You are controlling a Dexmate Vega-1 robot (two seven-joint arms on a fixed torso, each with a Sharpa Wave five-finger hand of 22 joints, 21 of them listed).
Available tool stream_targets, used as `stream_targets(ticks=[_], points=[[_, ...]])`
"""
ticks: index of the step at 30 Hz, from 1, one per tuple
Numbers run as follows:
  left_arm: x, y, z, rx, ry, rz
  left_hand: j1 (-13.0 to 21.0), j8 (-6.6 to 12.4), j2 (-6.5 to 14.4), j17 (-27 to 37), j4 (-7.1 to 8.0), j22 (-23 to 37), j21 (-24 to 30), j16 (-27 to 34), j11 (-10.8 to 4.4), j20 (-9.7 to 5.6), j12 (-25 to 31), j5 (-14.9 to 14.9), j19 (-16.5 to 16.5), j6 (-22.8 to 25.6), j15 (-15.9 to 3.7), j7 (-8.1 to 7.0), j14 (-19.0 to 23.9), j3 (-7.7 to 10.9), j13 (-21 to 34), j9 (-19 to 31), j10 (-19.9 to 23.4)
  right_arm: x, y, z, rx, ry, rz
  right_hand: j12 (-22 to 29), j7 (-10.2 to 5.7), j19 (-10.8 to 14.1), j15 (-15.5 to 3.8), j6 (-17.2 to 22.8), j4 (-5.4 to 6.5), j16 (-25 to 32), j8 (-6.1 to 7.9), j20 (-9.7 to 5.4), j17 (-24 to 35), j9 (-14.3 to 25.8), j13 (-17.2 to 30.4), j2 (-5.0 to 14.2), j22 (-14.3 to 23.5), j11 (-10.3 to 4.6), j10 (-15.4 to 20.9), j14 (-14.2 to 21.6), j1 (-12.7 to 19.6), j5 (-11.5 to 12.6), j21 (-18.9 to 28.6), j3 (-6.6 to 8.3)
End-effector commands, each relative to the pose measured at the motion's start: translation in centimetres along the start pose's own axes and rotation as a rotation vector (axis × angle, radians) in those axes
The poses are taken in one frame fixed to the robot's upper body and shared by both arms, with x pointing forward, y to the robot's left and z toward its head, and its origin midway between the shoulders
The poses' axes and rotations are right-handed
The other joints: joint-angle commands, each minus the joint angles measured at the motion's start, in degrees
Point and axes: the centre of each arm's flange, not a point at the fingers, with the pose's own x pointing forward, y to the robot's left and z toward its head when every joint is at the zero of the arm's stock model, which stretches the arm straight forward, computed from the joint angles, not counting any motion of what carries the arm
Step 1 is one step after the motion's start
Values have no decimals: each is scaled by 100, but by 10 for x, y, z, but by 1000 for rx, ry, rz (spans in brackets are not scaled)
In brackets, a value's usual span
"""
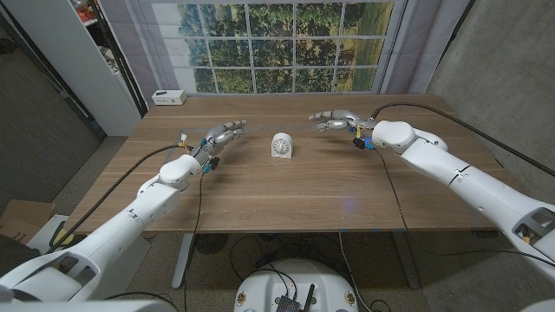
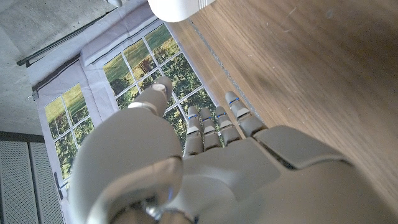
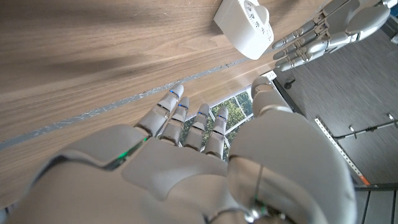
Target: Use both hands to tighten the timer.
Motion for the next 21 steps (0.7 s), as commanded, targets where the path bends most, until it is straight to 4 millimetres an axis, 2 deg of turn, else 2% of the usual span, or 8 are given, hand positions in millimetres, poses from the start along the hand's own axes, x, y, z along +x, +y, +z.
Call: stream_targets(ticks=[1, 6, 10, 11, 13, 21], points=[[-6, 1, -1, -5, 1, 20, 35, 48, 13, 14, 22, 10, -13, 42, -55, -9, 54, -19, -24, 53, -18, -7, 7, -31, 13, 24, 29, 26, 27, 14, -116, 31, 12, 28, 55, -37, -857, 103, 14, 29, 33, 28, 23, 17, 38, -24, 24, 22, 71, 19, 98, -2, -3, -38], [-9, 2, -3, -7, 3, 20, 33, 54, 16, 14, 28, 11, -21, 46, -50, -9, 63, -18, -21, 76, -23, -10, 11, -50, 16, 26, 37, 37, 40, 18, -156, 50, 27, 8, 60, -43, -833, 148, 24, 23, 46, 27, 28, 16, 46, -31, 25, 12, 27, -14, 129, -4, 2, -50], [-11, 3, -4, -9, 5, 22, 34, 56, 20, 13, 32, 11, -26, 48, -52, -7, 65, -17, -18, 86, -25, -2, 13, -63, 19, 28, 33, 43, 43, 21, -186, 63, 35, -42, 56, -112, -816, 50, 35, -11, 2, 26, 35, 14, 56, -44, 25, -2, -104, -145, 178, -8, -11, -70], [-11, 3, -4, -9, 5, 22, 34, 55, 21, 13, 33, 11, -28, 49, -56, -9, 68, -17, -18, 85, -25, -4, 14, -67, 19, 29, 38, 45, 44, 21, -191, 65, 42, -52, -51, -146, -803, 1, 40, -6, -16, 38, 38, 14, 61, -56, 25, -27, -138, -170, 211, -11, -12, -84], [-12, 4, -5, -9, 5, 22, 35, 56, 23, 13, 34, 12, -30, 51, -54, -10, 70, -16, -17, 91, -24, -1, 18, -72, 20, 30, 39, 49, 47, 22, -199, 69, 58, -63, 65, -180, -807, -60, 41, -24, -36, 43, 39, 13, 64, -67, 25, -10, -170, -247, 241, -12, -16, -95], [-18, 5, -6, -10, 8, 27, 37, 56, 27, 13, 38, 13, -43, 54, -44, -9, 77, -14, -13, 103, -28, 10, 25, -101, 25, 34, 35, 58, 55, 21, -199, 77, 108, -88, 95, -242, -801, -155, 32, -30, -59, 46, 39, 10, 63, -81, 25, -21, -252, -330, 321, -6, -22, -102]])
